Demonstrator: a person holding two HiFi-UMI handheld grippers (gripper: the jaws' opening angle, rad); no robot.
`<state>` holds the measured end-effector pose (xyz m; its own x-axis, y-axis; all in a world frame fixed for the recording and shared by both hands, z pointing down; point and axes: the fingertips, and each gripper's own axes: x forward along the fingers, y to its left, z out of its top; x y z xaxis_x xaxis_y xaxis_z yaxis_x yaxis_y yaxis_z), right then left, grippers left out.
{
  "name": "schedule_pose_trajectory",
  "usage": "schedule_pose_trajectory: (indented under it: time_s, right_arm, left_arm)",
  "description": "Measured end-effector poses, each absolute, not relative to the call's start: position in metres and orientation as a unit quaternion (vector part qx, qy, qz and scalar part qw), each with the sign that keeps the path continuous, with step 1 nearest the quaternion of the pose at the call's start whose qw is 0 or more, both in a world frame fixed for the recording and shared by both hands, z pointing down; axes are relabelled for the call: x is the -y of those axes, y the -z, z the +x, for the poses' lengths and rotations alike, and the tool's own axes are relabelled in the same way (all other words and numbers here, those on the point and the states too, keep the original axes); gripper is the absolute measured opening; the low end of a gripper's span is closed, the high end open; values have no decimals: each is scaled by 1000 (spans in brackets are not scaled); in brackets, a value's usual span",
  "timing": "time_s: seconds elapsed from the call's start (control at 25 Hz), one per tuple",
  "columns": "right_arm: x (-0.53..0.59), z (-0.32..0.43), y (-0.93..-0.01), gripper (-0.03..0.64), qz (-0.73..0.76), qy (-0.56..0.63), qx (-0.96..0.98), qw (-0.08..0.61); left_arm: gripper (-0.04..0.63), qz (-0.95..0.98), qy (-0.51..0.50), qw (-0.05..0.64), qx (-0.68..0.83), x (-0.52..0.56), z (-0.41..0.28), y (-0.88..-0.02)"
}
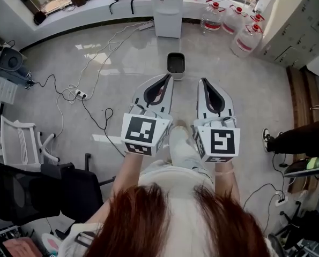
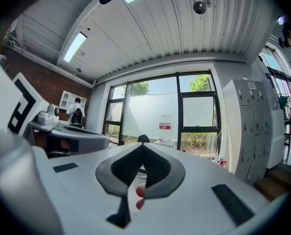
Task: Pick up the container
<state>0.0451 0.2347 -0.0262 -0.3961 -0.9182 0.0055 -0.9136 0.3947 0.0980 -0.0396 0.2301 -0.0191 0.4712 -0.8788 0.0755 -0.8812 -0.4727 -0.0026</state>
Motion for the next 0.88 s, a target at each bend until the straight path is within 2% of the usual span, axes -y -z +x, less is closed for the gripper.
schedule_pose_trajectory:
  time_s: [0.88]
  right_arm:
    - [24, 71, -21, 23, 529, 63, 845, 50]
  left_arm:
    - [15, 826, -40, 19, 562, 26, -32, -30]
